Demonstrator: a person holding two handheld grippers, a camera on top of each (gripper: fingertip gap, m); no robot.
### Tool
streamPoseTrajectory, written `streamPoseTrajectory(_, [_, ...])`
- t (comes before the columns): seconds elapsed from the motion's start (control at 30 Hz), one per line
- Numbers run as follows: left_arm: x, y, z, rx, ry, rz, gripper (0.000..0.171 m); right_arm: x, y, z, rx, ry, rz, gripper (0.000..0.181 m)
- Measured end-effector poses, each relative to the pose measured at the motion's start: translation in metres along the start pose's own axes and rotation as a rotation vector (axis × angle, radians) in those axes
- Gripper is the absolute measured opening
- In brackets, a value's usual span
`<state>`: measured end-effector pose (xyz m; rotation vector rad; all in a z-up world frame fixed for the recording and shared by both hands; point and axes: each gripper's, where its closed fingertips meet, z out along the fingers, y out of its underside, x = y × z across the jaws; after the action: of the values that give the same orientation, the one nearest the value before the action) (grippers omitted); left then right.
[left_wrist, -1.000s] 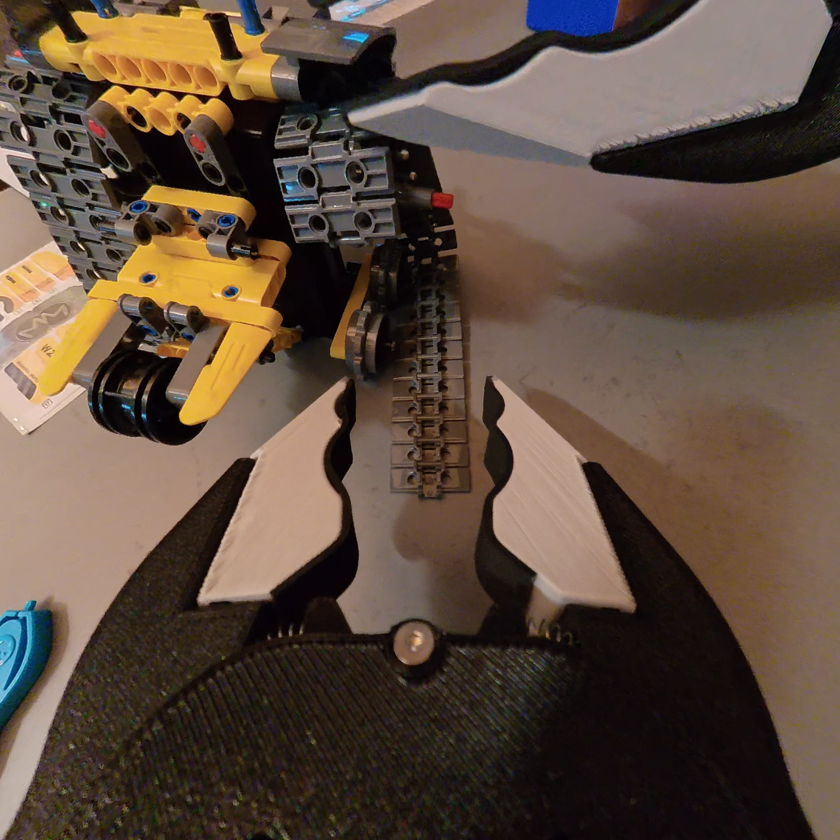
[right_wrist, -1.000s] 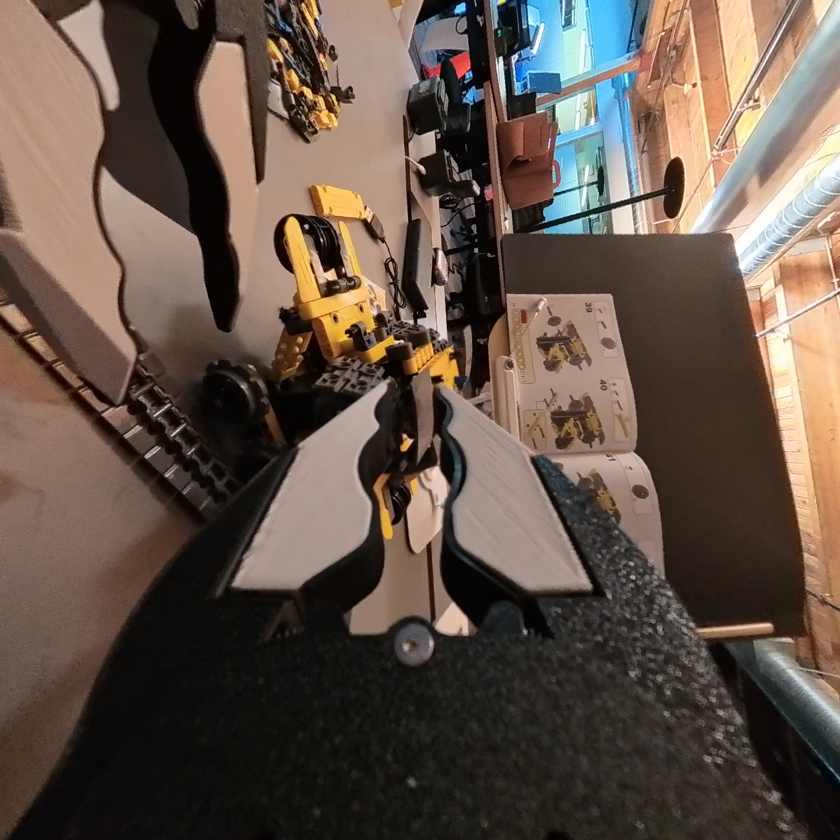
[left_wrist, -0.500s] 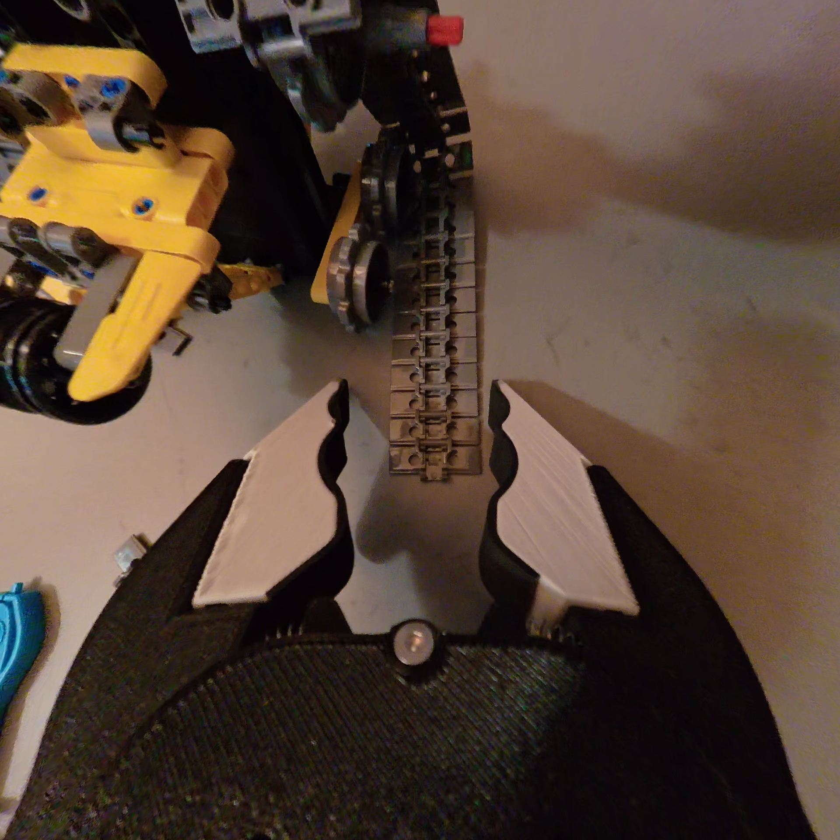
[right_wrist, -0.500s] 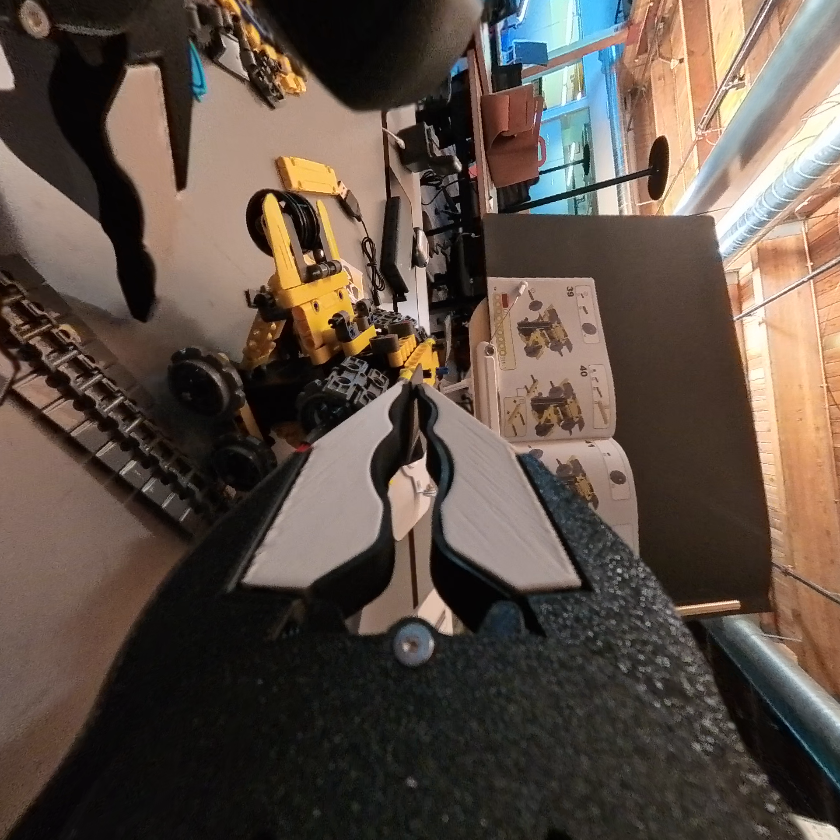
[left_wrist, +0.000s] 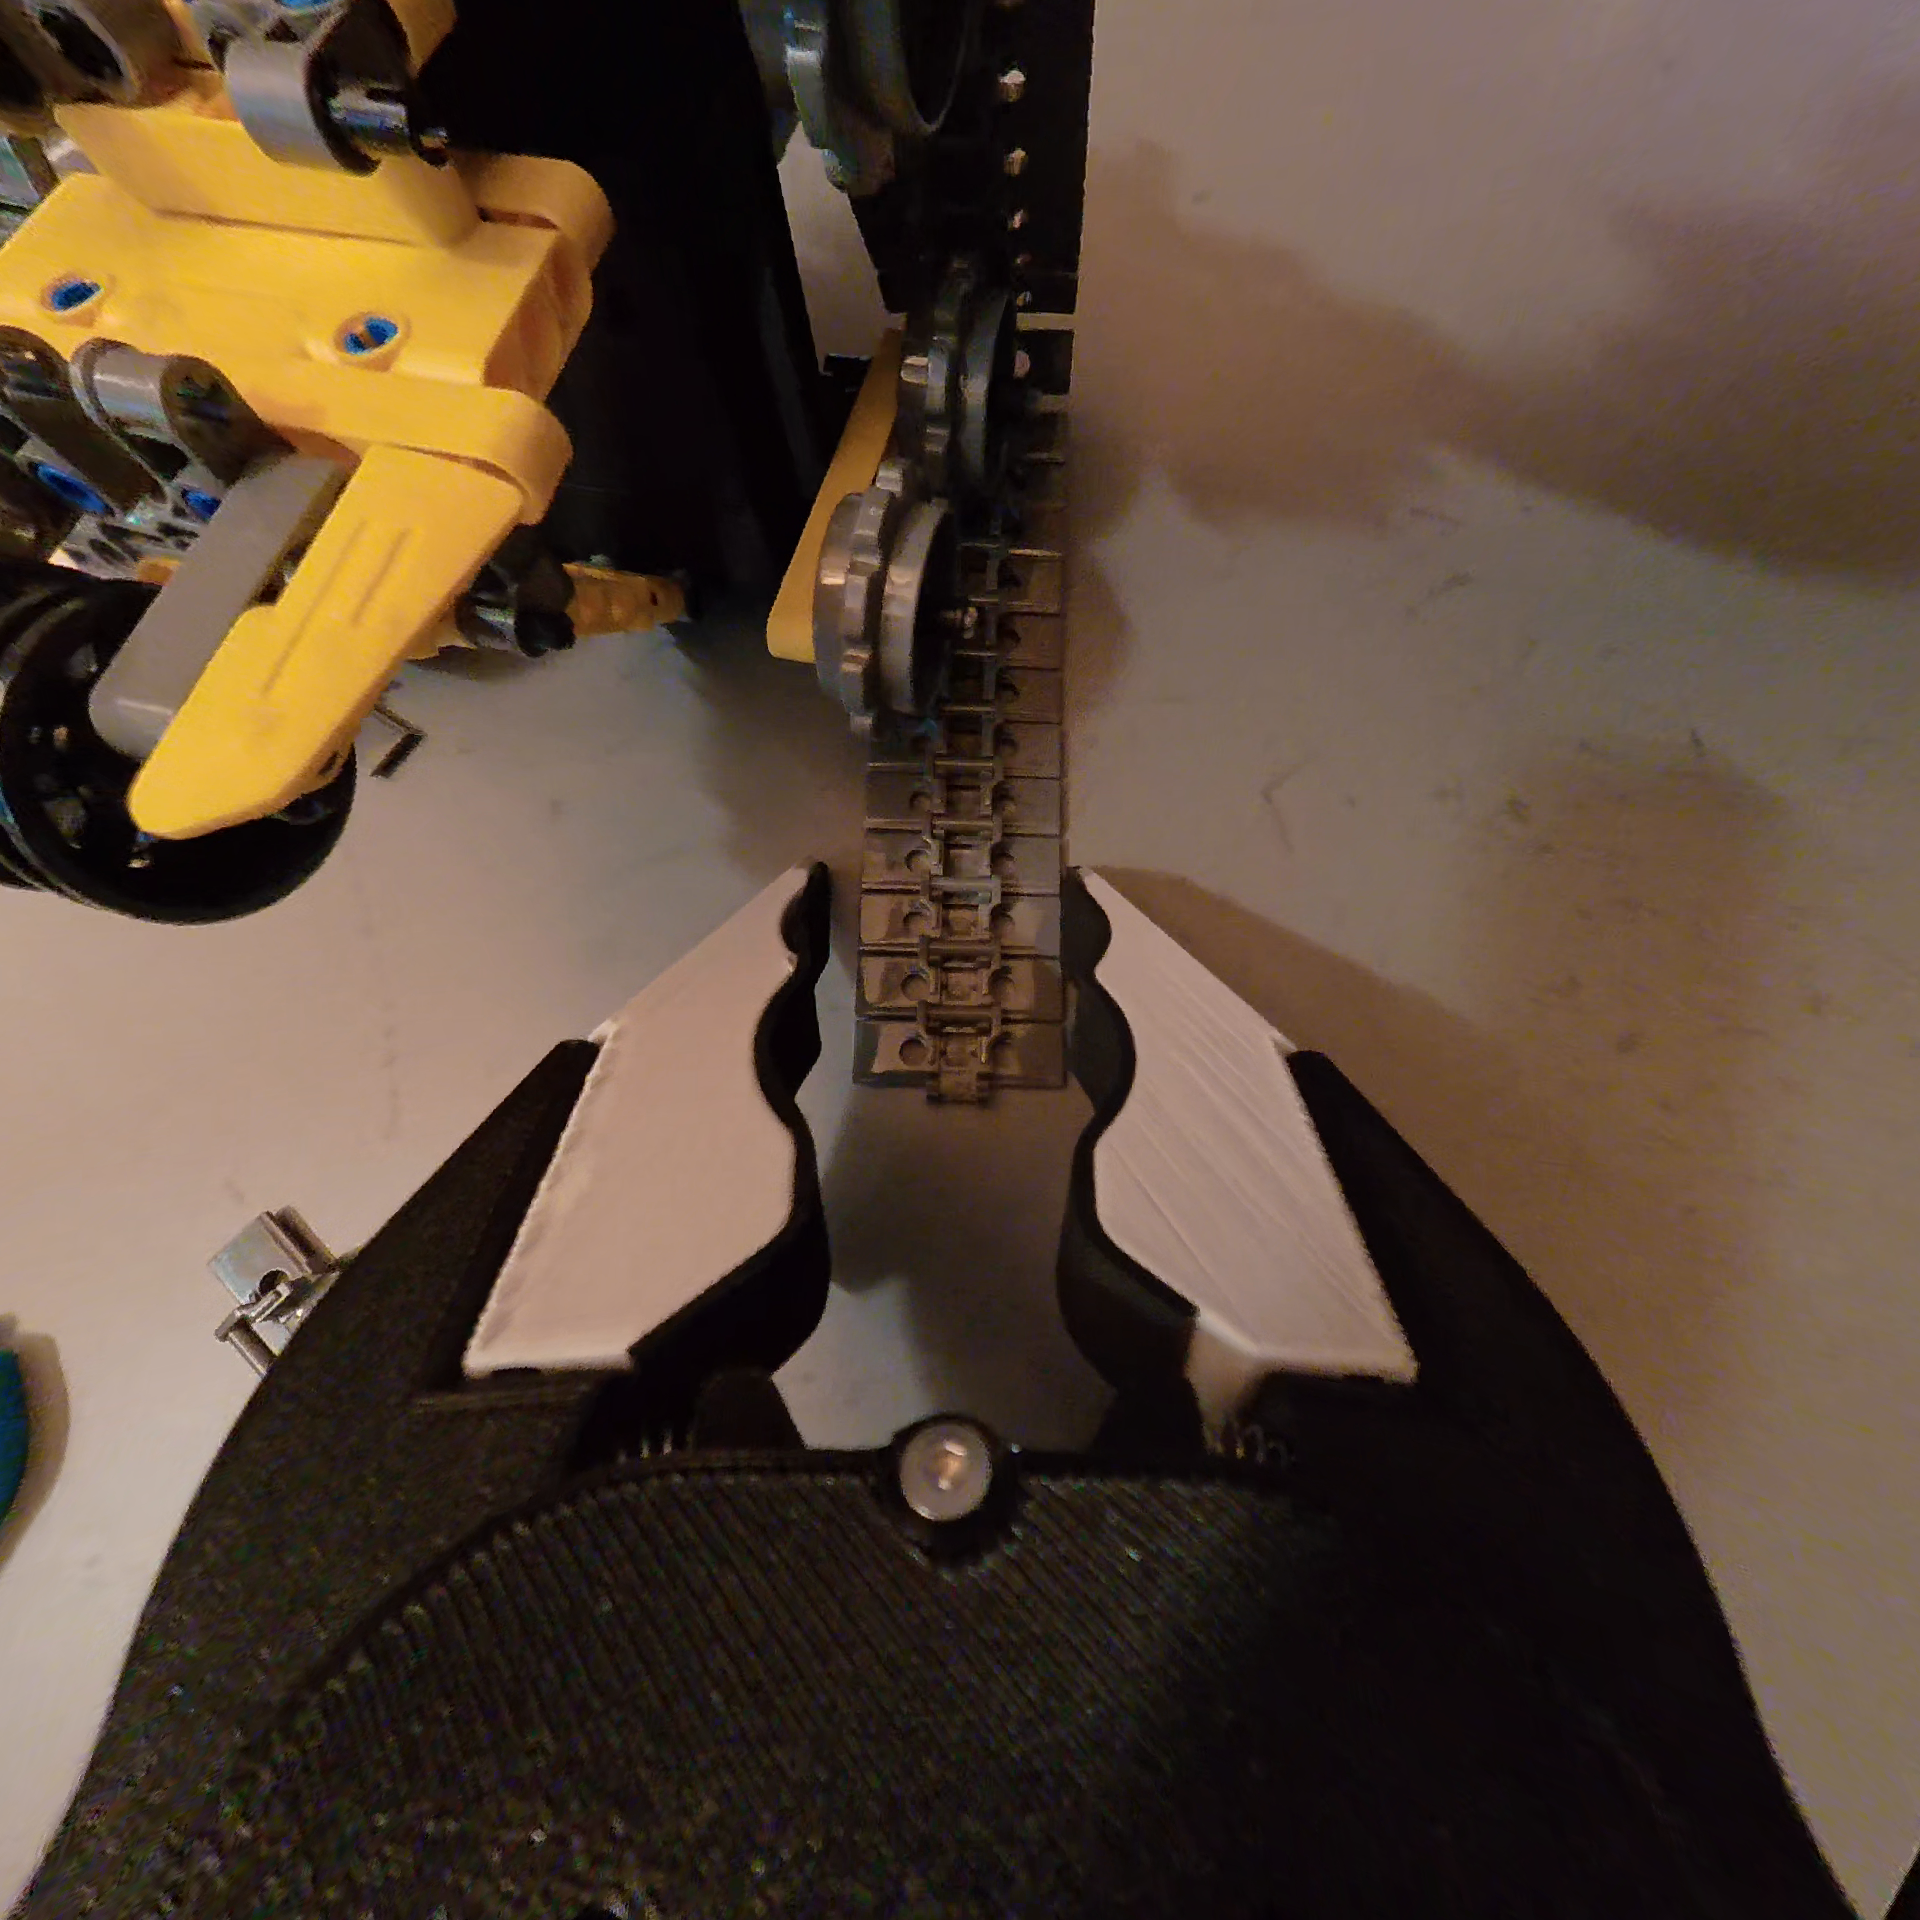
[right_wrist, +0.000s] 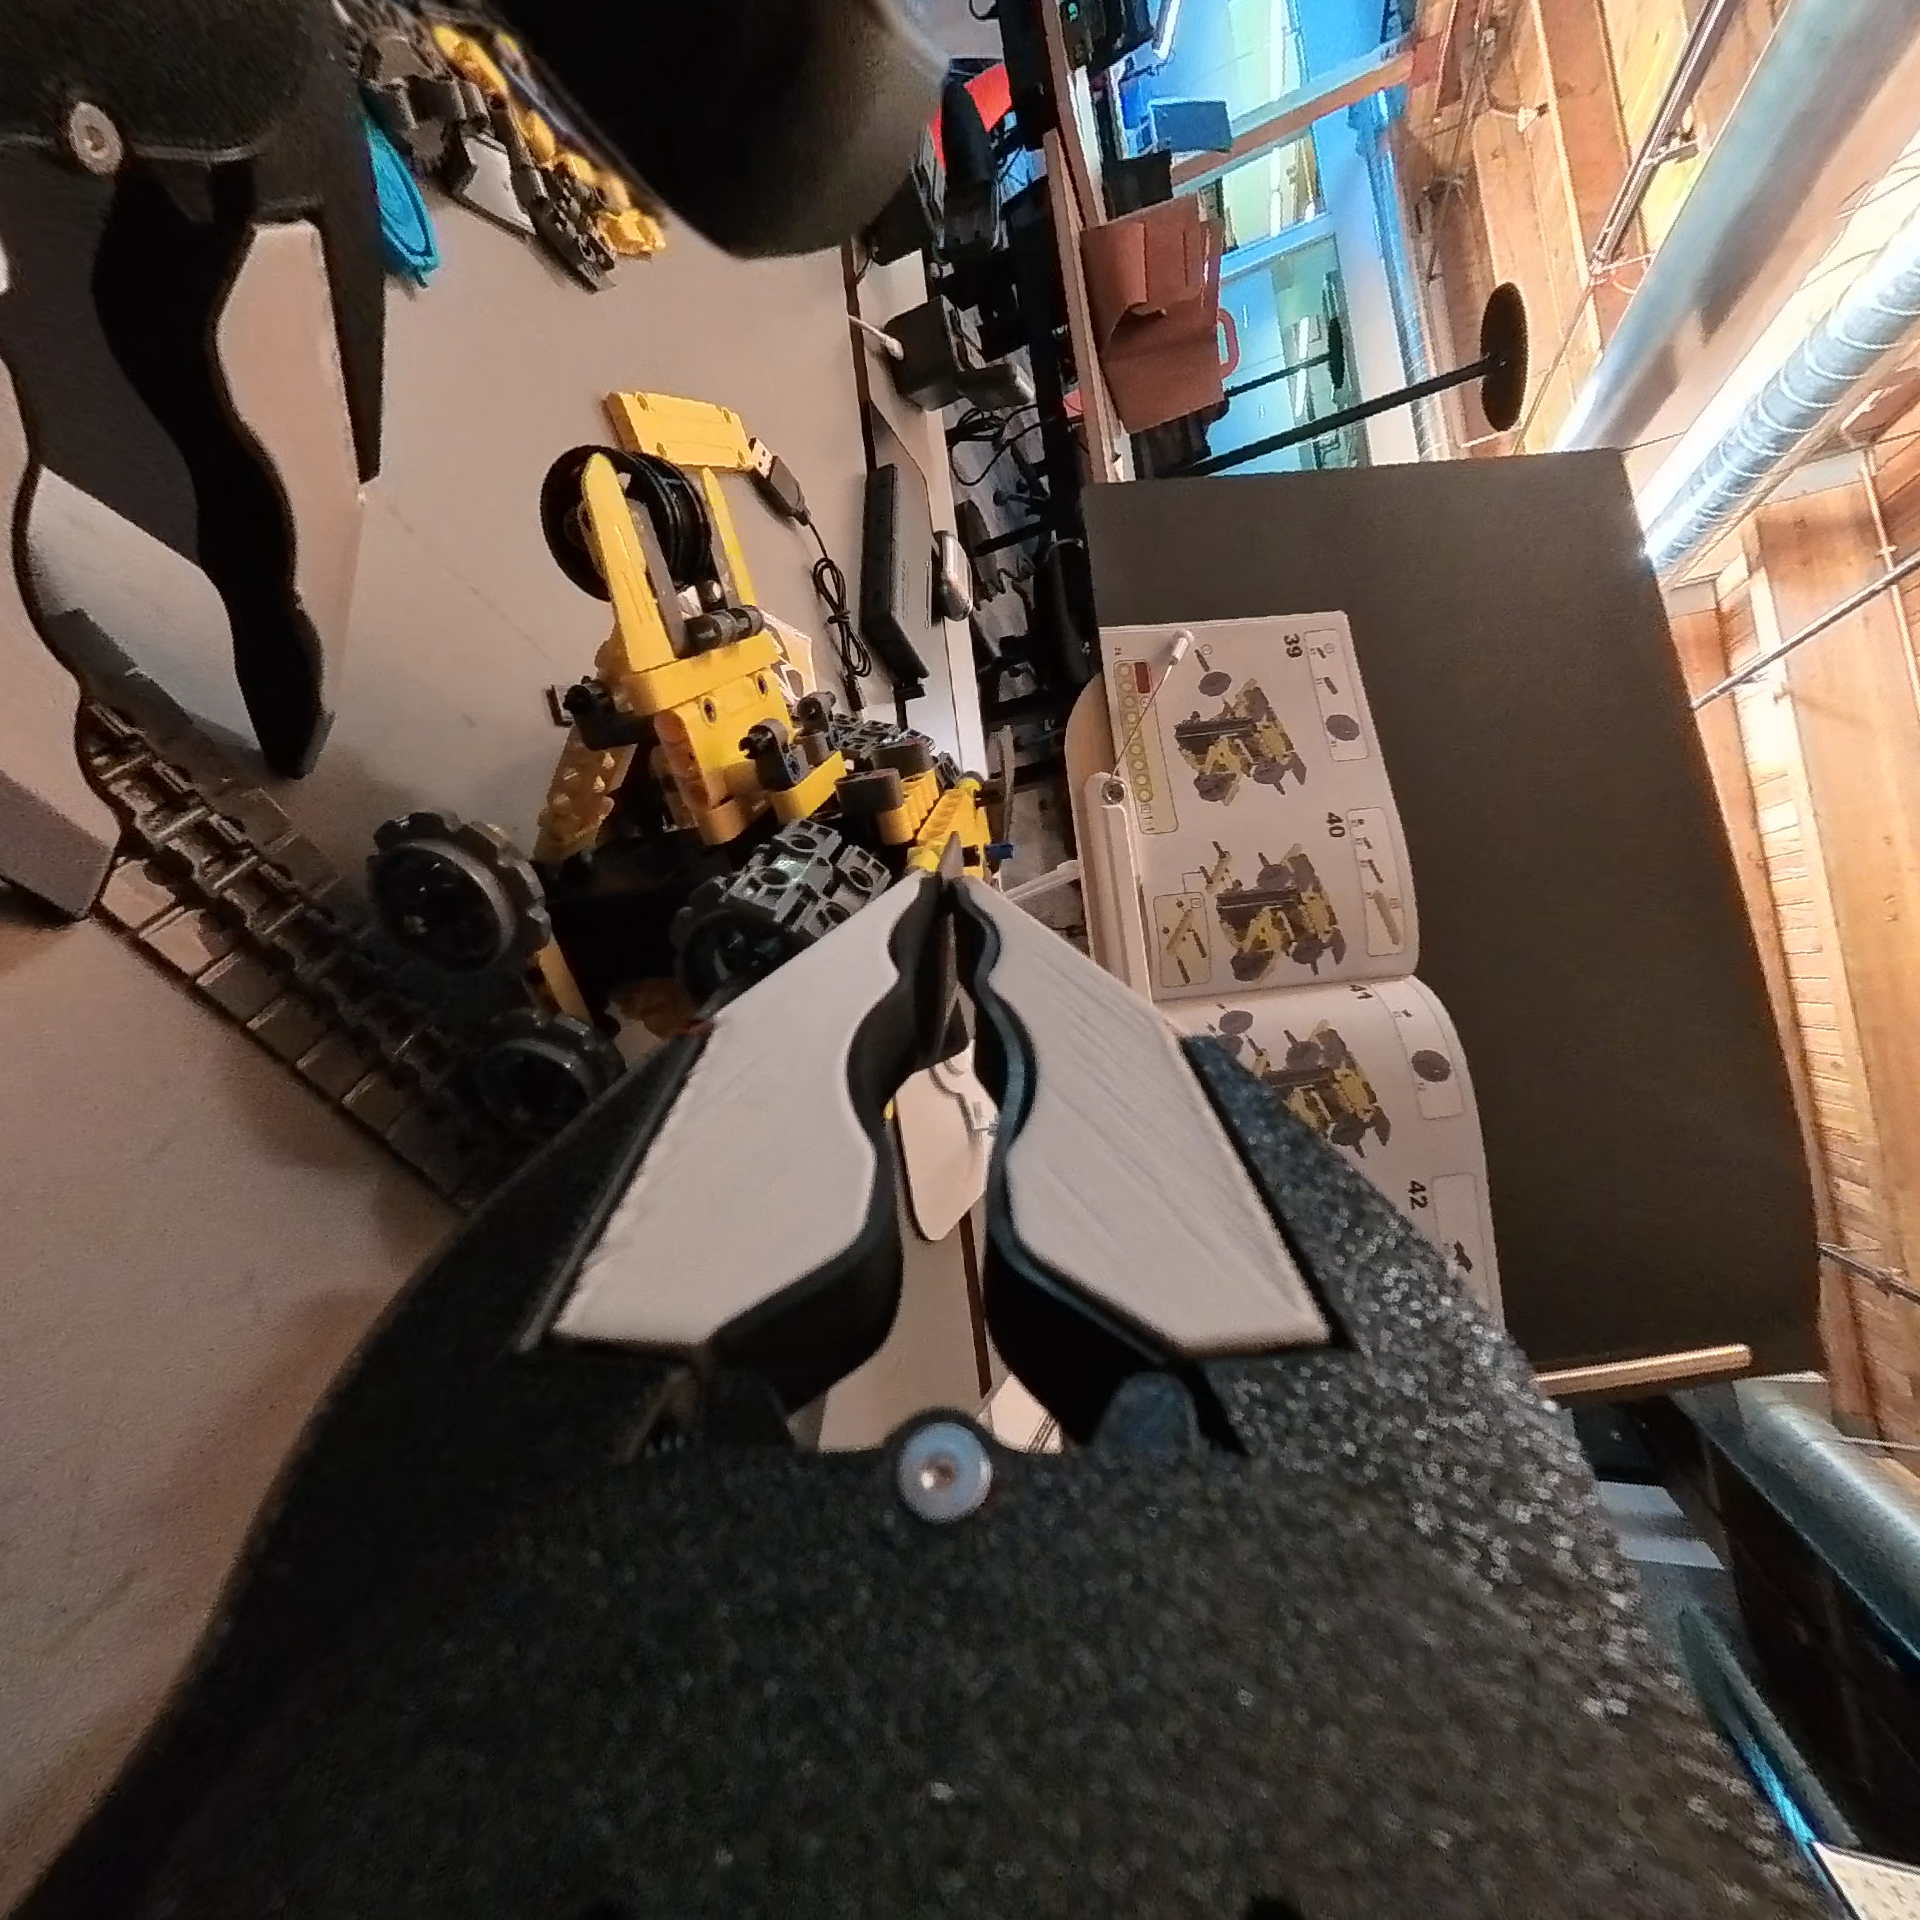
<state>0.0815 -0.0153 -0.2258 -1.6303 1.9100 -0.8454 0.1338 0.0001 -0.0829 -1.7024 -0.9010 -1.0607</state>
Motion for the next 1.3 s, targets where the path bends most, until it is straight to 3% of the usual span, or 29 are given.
streamPoseTrajectory(0.53, [-0.005,0.004,-0.004,-0.001,0.005,0.008,0.038,-0.012,-0.002,-0.007,0.044,0.032,-0.002,0.003])
streamPoseTrajectory(0.63, [-0.005,0.004,-0.004,-0.001,0.004,0.006,0.038,-0.01,-0.004,-0.011,0.057,0.047,0.007,0.012])
streamPoseTrajectory(0.83, [-0.005,0.004,-0.004,-0.001,0.008,0.001,0.038,0.005,-0.011,-0.04,0.19,0.021,0.277,0.021])
streamPoseTrajectory(1.03, [-0.005,0.005,-0.004,-0.003,0.004,0.007,0.039,-0.008,0.011,-0.04,0.245,-0.084,0.604,0.02])
streamPoseTrajectory(1.3, [-0.005,0.005,-0.004,-0.004,0.0,0.008,0.041,-0.03,0.02,-0.024,0.148,-0.093,0.494,0.018])
